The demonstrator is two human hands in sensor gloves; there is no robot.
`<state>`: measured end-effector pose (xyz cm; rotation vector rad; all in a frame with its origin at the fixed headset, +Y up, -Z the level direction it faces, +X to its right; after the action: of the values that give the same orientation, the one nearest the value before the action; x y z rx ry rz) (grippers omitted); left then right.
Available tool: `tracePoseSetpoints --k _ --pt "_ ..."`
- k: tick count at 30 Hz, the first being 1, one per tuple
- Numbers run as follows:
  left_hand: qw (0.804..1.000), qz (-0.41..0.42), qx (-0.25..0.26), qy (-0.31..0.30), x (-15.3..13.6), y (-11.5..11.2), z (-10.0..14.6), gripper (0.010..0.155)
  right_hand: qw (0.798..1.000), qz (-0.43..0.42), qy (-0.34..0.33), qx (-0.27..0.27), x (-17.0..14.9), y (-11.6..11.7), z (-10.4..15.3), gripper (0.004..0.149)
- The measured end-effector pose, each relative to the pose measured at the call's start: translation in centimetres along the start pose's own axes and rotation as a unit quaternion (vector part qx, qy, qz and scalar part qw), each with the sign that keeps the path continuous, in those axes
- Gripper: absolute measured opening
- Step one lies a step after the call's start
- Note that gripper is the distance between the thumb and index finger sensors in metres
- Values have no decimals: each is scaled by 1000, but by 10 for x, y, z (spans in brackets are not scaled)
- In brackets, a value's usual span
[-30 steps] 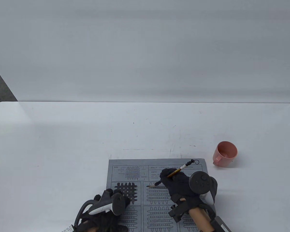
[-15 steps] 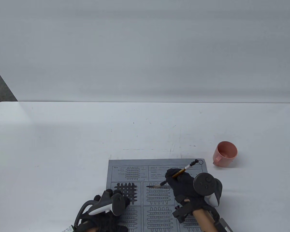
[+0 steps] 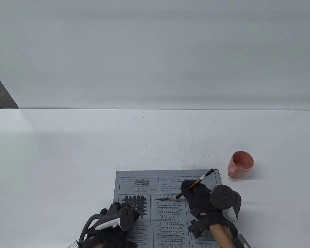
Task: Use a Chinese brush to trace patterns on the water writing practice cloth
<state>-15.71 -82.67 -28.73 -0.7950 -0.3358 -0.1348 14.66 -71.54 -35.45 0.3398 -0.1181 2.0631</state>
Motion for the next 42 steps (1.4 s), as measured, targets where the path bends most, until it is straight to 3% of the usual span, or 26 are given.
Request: tracePoseSetpoints --k 25,42 --pt "1000 0 -2 -1 -1 -1 0 103 999 29 7 -13 -4 -16 2 33" --pt "1000 -1 -3 0 -1 -2 0 103 999 39 6 -6 -3 -15 2 33"
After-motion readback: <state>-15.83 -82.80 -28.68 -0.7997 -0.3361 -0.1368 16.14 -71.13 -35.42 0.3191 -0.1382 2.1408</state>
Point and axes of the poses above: the tracker on the back of each hand, its own x axis roughly to the thumb side, its own z axis roughly from the fingertips to the wrist, y = z × x, the point moved 5 cm from there along -z, roughly from the wrist to the fingertips, and after that the axes turned 5 degrees about -z, right-handed, at the moved point
